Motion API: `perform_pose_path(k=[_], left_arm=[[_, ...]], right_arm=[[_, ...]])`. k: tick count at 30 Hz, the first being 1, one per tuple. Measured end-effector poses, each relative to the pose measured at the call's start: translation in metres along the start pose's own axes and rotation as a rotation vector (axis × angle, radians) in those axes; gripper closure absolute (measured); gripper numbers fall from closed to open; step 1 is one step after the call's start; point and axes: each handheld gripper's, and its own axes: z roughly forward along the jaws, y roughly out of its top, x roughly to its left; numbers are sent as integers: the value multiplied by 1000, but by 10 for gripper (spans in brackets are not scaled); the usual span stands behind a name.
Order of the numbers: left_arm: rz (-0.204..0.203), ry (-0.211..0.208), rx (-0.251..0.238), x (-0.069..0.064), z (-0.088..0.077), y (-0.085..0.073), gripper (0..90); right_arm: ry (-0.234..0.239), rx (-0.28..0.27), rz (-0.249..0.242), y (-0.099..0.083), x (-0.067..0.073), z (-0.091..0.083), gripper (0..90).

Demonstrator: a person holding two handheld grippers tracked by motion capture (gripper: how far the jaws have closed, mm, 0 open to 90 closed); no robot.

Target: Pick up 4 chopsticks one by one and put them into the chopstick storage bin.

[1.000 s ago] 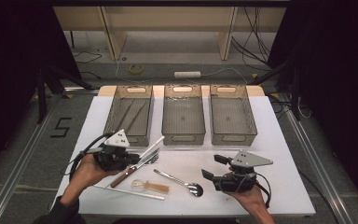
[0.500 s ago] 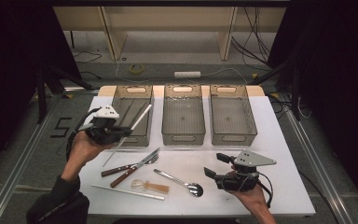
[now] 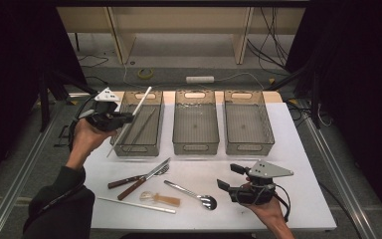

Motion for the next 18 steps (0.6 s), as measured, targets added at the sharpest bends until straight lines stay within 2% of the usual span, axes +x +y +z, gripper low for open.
perform_pose_path(k=[4, 9, 12, 15, 18], left_arm=[[-37, 25, -22, 12, 5, 7, 835], [-64, 57, -38, 24, 9, 16, 835], [-94, 69, -58, 30, 12, 21, 835], [-97, 79, -59, 33, 17, 23, 835], [-119, 88, -68, 37, 22, 21, 835]], right_arm=[[2, 1, -1, 0, 0, 1, 287], [3, 1, 2, 0, 0, 0, 287], [5, 2, 0, 0, 0, 1, 287], [6, 2, -4, 0, 0, 1, 287], [7, 2, 0, 0, 0, 1, 287]])
